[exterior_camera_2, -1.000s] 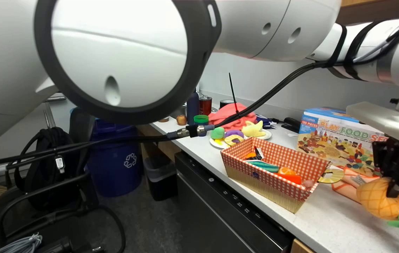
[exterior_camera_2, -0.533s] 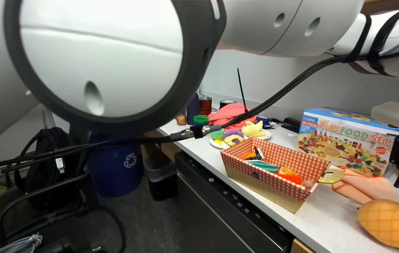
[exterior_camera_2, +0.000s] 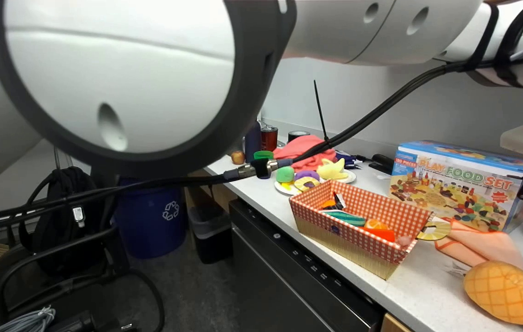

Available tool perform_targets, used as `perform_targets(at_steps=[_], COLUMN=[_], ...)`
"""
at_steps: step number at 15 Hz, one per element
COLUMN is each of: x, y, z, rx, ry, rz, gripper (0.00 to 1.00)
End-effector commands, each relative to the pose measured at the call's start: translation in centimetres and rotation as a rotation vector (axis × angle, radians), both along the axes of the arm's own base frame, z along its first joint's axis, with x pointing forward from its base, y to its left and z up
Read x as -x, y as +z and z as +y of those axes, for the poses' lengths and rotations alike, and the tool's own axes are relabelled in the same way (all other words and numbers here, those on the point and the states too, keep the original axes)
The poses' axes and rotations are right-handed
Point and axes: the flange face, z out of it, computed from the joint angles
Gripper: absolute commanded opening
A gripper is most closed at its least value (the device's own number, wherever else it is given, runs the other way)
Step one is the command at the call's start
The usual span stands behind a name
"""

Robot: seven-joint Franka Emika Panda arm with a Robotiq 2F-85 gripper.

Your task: Remove the toy pineapple from the fruit box and put it on the counter

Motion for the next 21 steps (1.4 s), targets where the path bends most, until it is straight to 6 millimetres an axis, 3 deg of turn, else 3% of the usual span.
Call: perform_targets(at_steps=[1,13,14,21], x=[0.3,0.7,0.4,0.4], y=[2.5,7.3,6.4,6.5], z=[0.0,1.1,0.5,0.7], rx=[0.0,0.03,0.041,0.041], ry=[0.005,-0.005,-0.003,-0.001], rz=[-0.015,-0.057,-0.07,-0.071], gripper=[1.0,1.0,1.0,1.0])
